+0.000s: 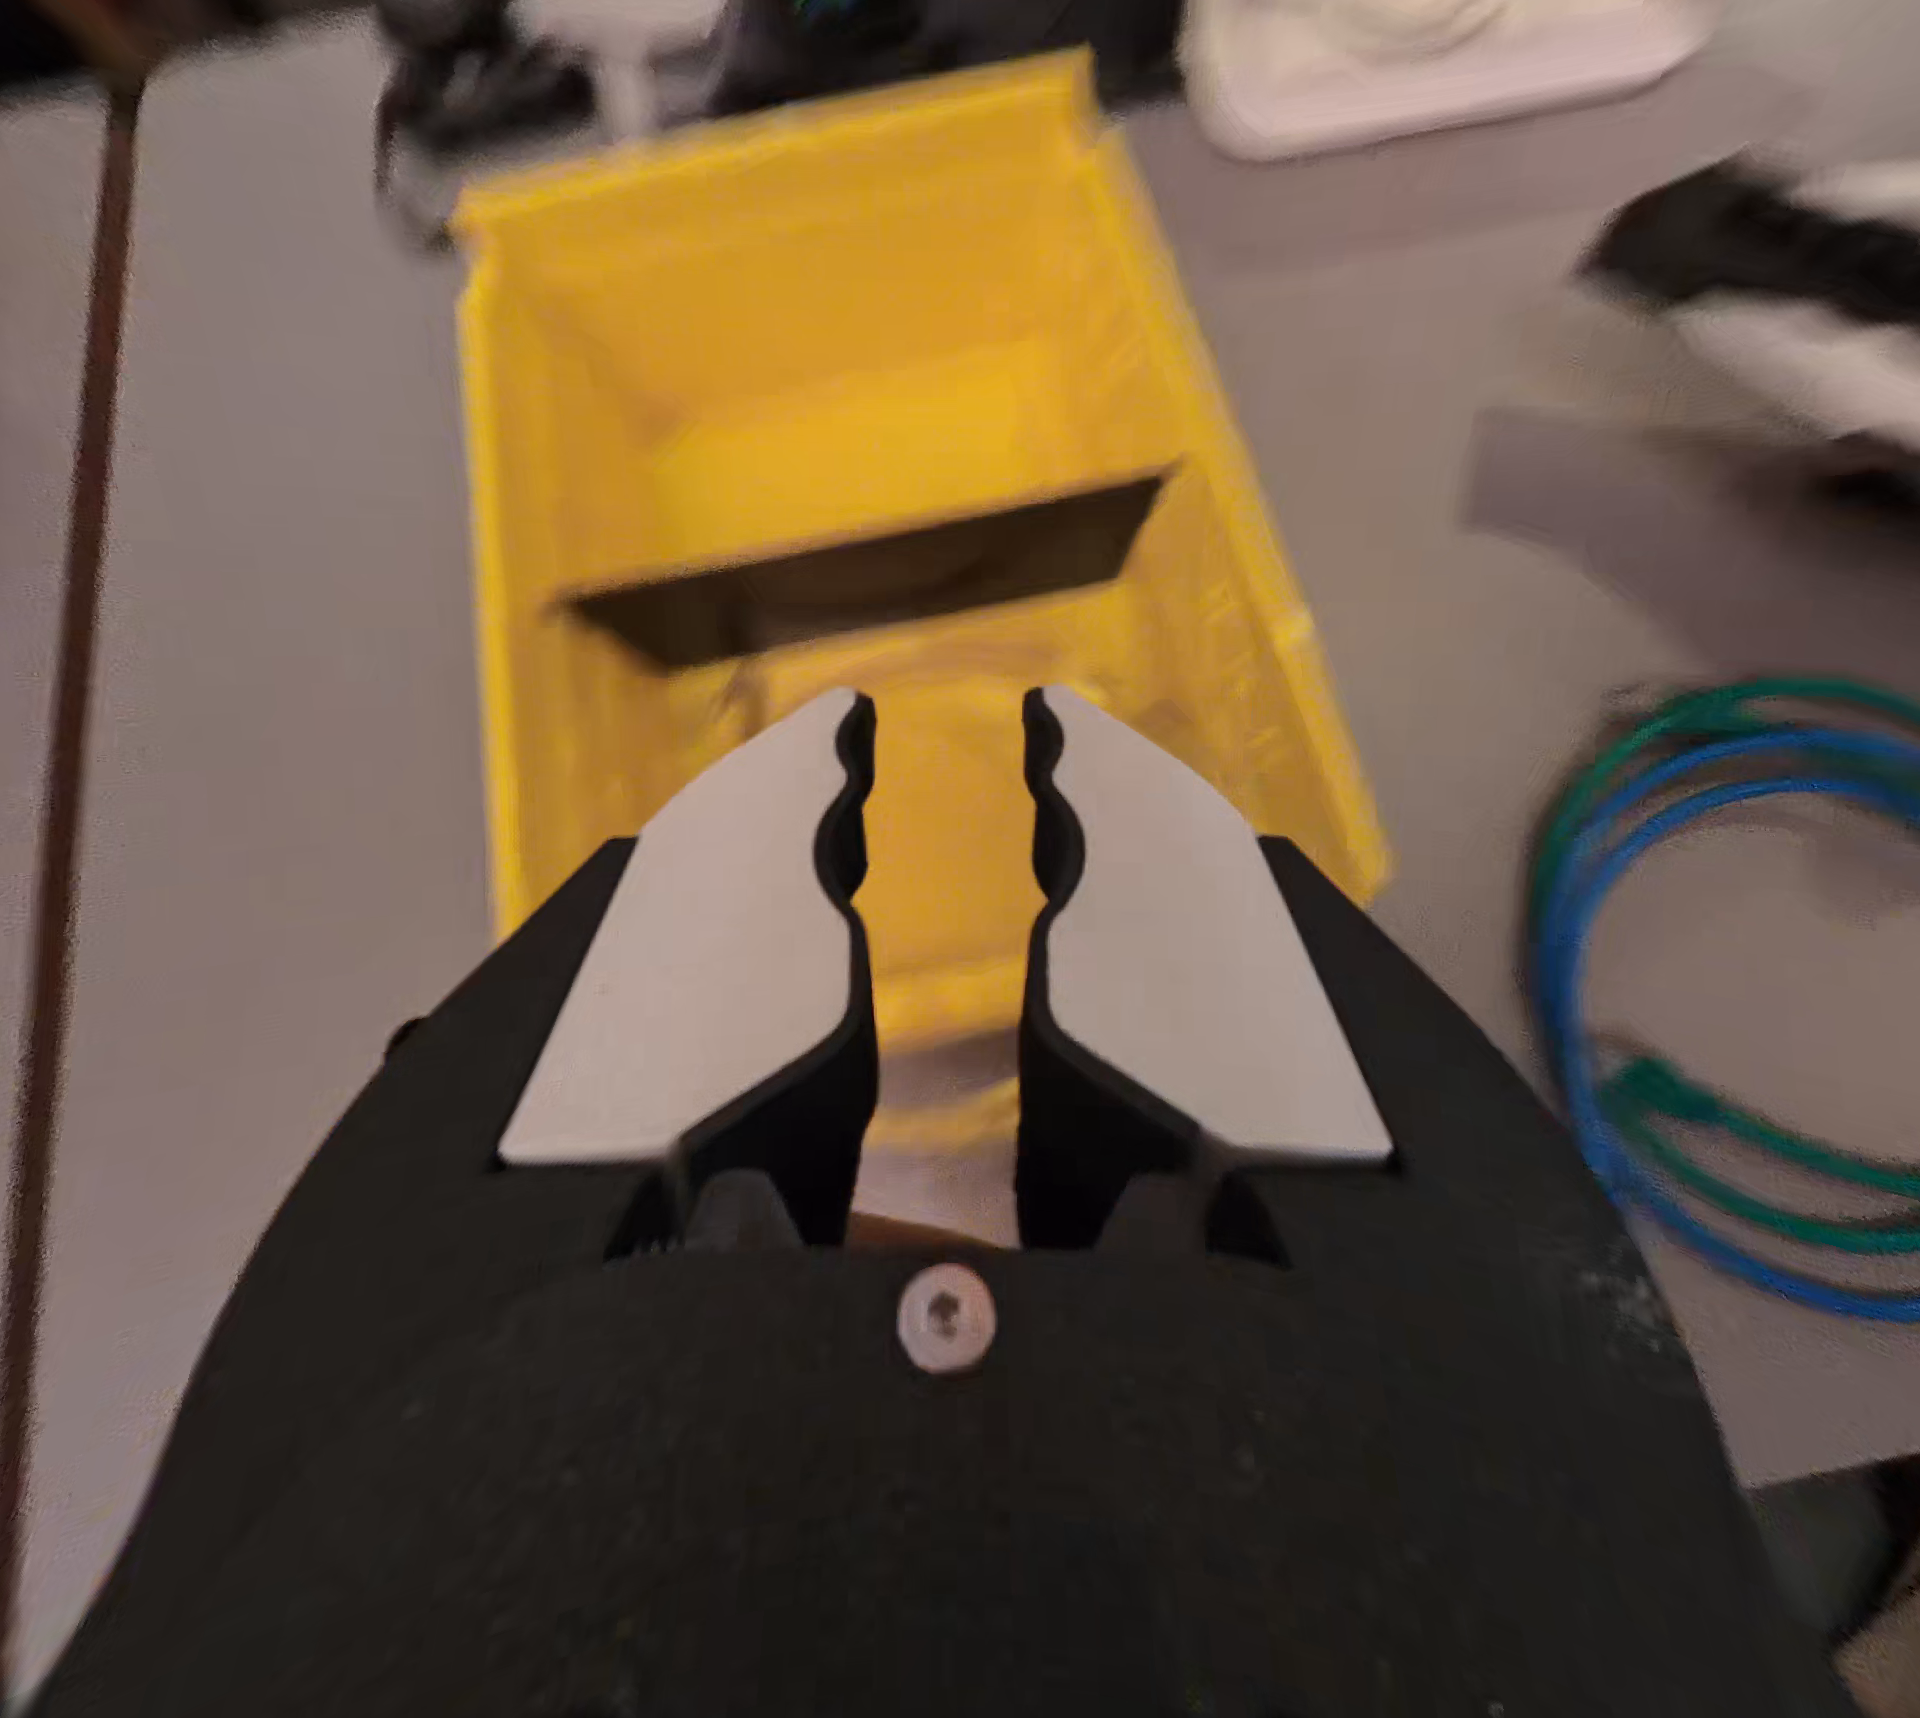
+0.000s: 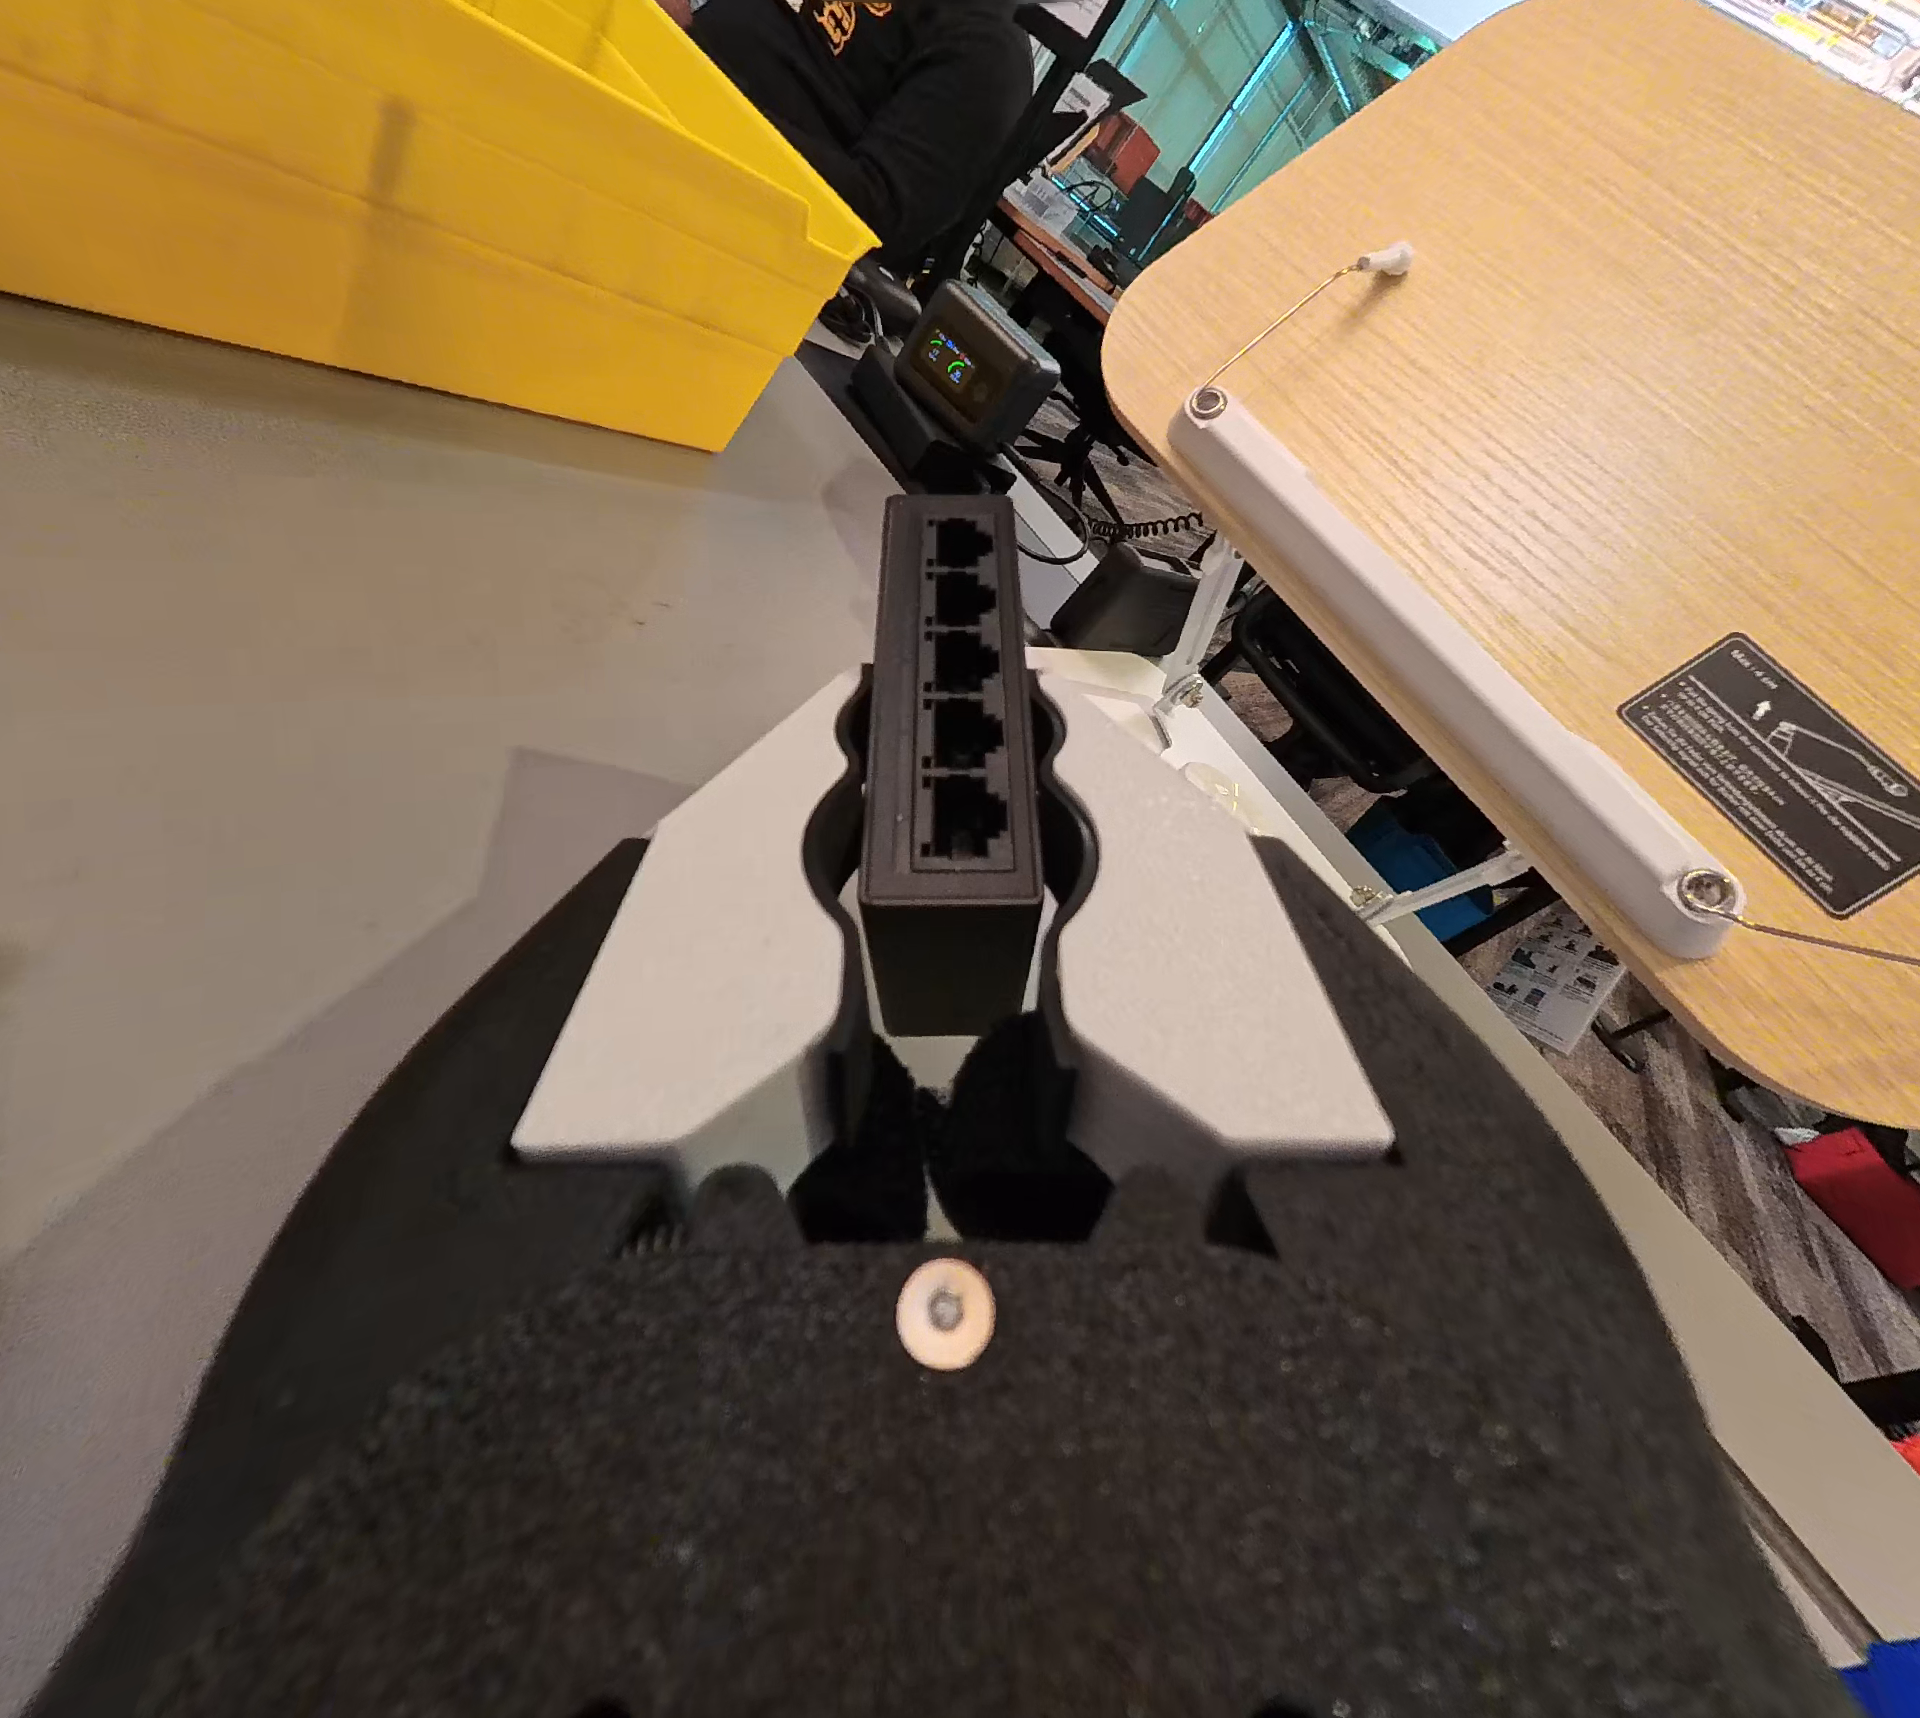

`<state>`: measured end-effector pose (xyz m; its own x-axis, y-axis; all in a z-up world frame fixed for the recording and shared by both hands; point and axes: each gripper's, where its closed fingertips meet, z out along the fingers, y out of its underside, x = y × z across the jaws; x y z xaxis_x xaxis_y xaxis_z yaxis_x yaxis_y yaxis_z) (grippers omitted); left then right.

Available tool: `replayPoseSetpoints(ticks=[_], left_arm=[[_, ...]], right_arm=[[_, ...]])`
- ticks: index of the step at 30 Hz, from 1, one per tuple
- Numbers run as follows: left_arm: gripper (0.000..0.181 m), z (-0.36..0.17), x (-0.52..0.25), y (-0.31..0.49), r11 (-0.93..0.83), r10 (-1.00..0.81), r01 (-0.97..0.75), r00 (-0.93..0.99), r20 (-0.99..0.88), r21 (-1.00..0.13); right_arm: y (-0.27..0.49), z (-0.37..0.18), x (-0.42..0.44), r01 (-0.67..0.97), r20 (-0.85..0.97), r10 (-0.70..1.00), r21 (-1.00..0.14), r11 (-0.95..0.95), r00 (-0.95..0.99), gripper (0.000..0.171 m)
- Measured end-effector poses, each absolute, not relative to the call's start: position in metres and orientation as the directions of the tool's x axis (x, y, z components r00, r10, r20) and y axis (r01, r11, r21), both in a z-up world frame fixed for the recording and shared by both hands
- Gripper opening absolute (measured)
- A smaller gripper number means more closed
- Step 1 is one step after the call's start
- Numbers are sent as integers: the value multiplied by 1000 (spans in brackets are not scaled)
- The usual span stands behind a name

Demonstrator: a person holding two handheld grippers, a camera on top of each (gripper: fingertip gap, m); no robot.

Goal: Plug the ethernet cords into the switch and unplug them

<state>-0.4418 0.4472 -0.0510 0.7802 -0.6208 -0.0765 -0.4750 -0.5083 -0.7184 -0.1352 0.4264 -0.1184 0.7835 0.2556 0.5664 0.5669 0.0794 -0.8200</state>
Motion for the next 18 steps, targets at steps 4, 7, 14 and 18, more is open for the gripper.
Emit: replayPoseSetpoints(ticks=[4, 7, 14, 18], left_arm=[[33, -114, -505, 440, -754, -439, -385, 898, -27, -532], [41, -142, -509, 438, -821, -369, -282, 925, 84, -497], [18, -144, -515, 437, -801, -384, -297, 921, 66, -520], [6, -145, -516, 436, -755, -438, -412, 896, -76, -510]], right_arm=[[427, -119, -136, 571, 570, 259, -817, 78, 780, 26], [426, -121, -139, 573, 571, 275, -815, 82, 773, 26], [425, -122, -140, 579, 577, 280, -811, 84, 767, 27], [426, -123, -141, 582, 579, 283, -809, 82, 765, 27]])
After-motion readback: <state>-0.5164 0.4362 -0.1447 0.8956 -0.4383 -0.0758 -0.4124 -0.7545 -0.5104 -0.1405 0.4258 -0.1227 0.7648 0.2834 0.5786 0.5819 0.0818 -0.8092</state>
